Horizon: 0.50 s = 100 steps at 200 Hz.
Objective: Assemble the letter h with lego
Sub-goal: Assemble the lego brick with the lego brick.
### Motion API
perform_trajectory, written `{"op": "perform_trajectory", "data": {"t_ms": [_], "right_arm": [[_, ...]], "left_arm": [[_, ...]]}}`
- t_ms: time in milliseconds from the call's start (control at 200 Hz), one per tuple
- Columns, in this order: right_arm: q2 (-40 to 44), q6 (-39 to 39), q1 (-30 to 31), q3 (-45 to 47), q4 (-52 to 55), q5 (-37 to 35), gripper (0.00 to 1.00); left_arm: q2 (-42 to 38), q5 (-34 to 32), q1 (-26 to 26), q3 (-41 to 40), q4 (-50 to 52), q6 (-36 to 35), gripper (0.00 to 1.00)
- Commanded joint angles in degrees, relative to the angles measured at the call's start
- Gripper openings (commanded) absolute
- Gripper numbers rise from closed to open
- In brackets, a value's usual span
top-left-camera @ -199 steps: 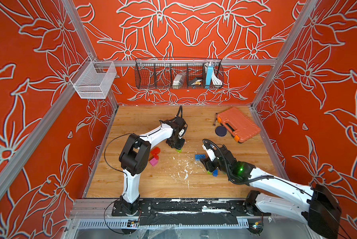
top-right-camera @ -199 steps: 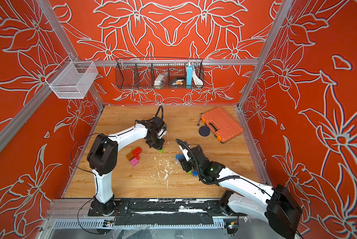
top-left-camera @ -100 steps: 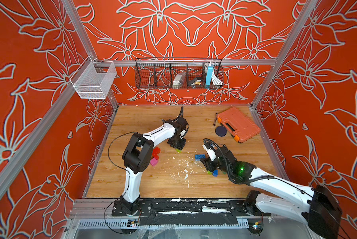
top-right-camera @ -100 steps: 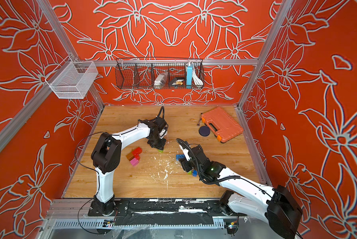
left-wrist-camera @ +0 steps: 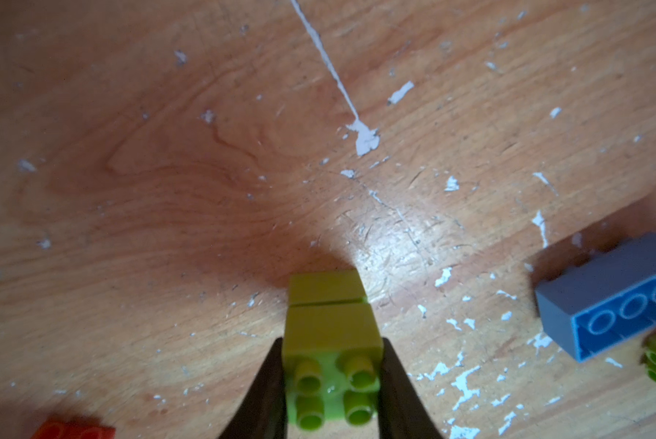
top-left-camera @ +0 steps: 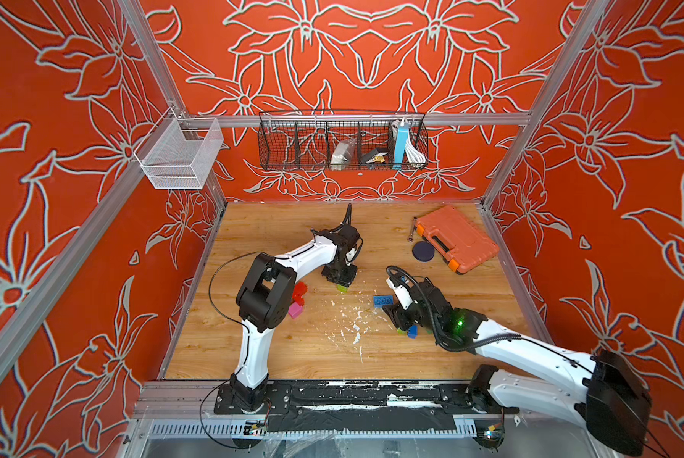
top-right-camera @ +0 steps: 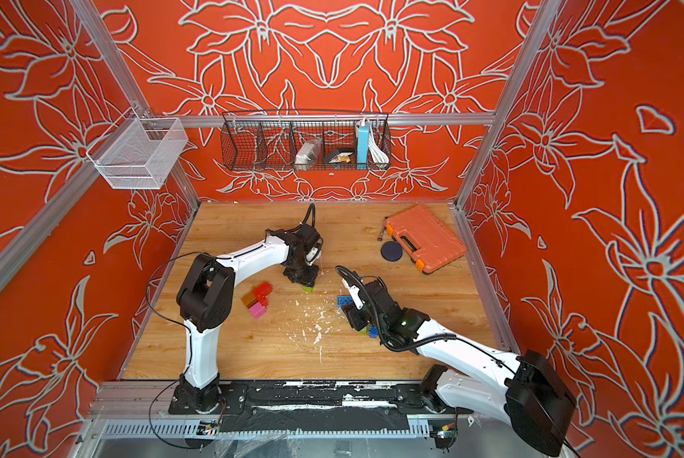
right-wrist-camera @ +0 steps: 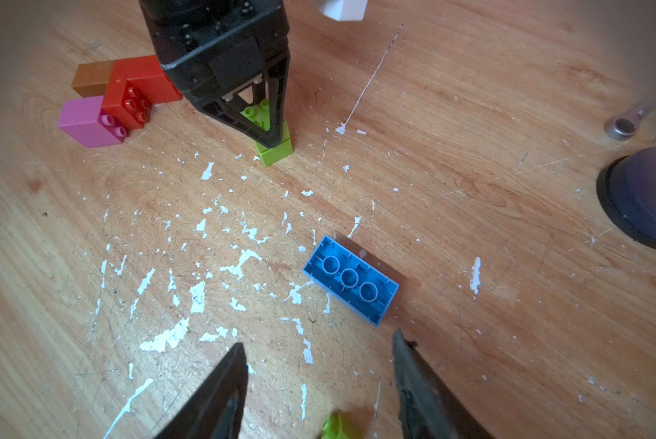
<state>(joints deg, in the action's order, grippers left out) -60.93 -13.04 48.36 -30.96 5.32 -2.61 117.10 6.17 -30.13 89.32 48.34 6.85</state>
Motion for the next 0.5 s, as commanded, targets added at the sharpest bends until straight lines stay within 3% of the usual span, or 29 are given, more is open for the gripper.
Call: {"op": "perform_trajectory", "data": {"t_ms": [0,165,290,495], "right_arm": [[-0.77,-0.43,-0.37,-0.58,-0.88,0.92,0.63],[-2.03,-0.67,-0.44,-1.1,-1.22,1.08,0.62],[-4.4,-0.52,-0.41,-2.37,-1.45,2.33,0.62],[-7.04,-2.08,-0.54,-4.63,1.63,-0.82,0.62]], "left_arm": [[3.21,-0.98,-0.55,-1.48,1.41,0.82,0.26],[0.77,-1.42,-0.98,-5.05,-0.04,2.2,0.26],[3.7,-2.93,-0.65,-5.25,0.26,1.85,0.26],[3.7,-4.32,-0.72,-7.52,-2.24,2.21,0.26]]}}
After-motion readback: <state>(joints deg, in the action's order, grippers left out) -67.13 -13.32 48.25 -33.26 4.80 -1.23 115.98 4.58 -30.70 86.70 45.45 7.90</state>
